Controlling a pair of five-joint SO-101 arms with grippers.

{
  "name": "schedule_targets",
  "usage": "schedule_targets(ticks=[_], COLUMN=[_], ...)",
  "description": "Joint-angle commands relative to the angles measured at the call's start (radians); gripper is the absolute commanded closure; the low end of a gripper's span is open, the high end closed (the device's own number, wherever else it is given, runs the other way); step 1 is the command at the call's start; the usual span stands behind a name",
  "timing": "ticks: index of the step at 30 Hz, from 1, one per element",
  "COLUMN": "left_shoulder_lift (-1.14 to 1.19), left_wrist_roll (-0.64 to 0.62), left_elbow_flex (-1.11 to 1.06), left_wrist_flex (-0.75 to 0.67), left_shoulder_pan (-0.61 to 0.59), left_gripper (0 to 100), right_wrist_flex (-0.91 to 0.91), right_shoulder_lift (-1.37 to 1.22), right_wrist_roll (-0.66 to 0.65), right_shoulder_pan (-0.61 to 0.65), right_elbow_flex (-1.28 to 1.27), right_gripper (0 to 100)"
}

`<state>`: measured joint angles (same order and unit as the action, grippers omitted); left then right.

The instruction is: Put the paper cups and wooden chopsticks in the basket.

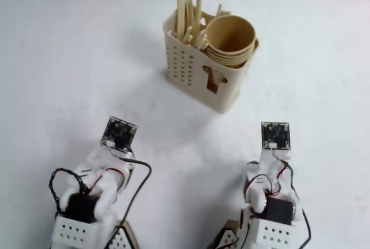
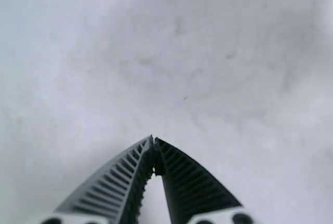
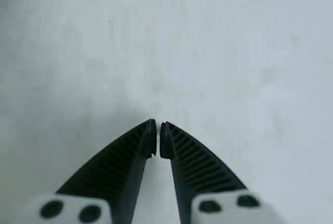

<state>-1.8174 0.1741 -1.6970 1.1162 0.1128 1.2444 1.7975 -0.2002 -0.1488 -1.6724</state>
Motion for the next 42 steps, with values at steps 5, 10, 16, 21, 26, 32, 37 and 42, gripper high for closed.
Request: schedule_targets(ticks=[5, 10, 16, 21, 26, 32, 37, 42], left_shoulder_lift=[-0.007, -0.007, -0.007, -0.007, -0.007, -0.007, -0.007, -0.007], left_wrist_roll=[0.002, 0.002, 0.002, 0.002, 0.002, 0.002, 0.002, 0.002], left_elbow_flex=[0.005, 0.005, 0.005, 0.005, 0.005, 0.005, 0.005, 0.005], left_wrist_flex=[0.146, 0.167, 0.167, 0.167, 0.167, 0.167, 0.167, 0.167], left_shoulder_pan=[-0.002, -0.002, -0.002, -0.002, -0.002, -0.002, -0.002, -0.002], left_gripper=[97, 97, 97, 97, 97, 97, 97, 97], right_wrist_flex=[-0.007, 0.027, 0.027, 0.027, 0.027, 0.027, 0.027, 0.027], right_shoulder_lift=[0.001, 0.002, 0.002, 0.002, 0.002, 0.002, 0.002, 0.002], right_wrist_roll=[-0.011, -0.008, -0.008, -0.008, -0.008, -0.008, -0.008, -0.008], right_shoulder_pan=[-0.01, -0.008, -0.008, -0.008, -0.008, -0.008, -0.008, -0.008], right_elbow_flex=[-0.018, -0.018, -0.018, -0.018, -0.018, -0.018, -0.018, -0.018], right_gripper=[96.8, 96.7, 96.7, 96.7, 96.7, 96.7, 96.7, 96.7])
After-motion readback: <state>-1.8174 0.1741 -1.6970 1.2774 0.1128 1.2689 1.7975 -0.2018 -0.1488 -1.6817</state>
